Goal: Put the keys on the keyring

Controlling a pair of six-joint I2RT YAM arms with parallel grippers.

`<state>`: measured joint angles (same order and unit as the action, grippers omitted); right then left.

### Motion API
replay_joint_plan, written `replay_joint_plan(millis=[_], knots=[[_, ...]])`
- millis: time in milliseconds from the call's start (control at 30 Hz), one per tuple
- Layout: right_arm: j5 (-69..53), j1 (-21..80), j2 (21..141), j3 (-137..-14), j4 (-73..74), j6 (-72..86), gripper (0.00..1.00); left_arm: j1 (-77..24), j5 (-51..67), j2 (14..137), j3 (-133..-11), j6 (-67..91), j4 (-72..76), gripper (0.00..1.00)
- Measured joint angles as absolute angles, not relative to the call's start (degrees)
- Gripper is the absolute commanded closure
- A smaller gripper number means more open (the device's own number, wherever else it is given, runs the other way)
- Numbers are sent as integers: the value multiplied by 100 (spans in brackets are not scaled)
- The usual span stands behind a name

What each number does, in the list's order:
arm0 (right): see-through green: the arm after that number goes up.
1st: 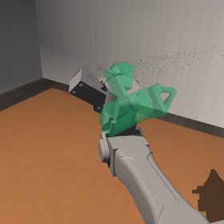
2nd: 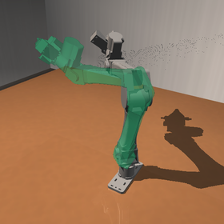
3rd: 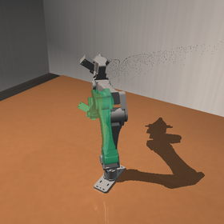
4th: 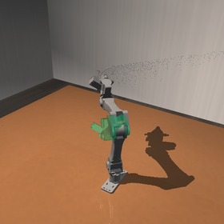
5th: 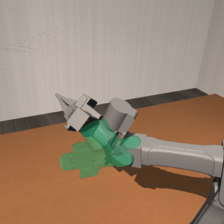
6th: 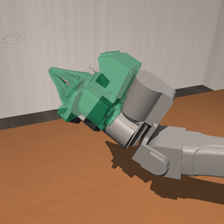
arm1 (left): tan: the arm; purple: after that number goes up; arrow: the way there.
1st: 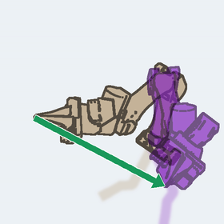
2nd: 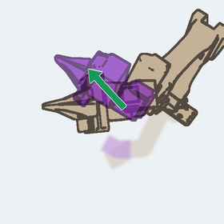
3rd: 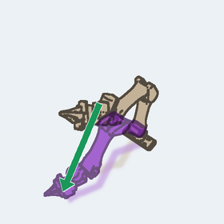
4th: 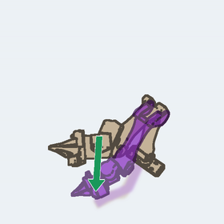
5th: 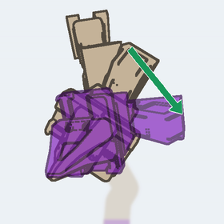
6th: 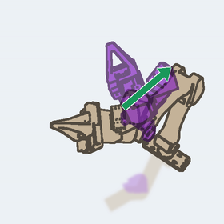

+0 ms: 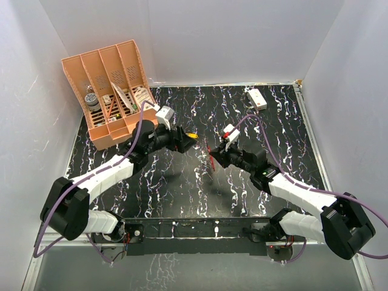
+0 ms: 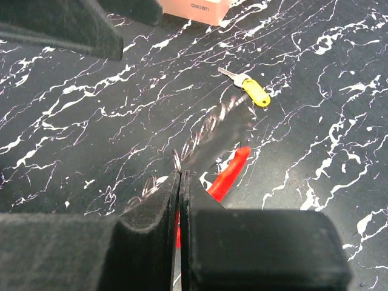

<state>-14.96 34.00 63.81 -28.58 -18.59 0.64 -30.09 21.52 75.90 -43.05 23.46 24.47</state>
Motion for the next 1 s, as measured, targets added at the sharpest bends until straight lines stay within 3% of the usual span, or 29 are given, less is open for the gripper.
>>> replay_joint_plan(millis=[400, 1000], knots=[[-1625, 3400, 6368, -2858, -1916, 23, 100, -3688, 2248, 7867, -4351, 1793, 2467, 29], [-1601, 3402, 6272, -2873, -1977, 128, 100, -3699, 2464, 8202, -4351, 1702, 2687, 28]])
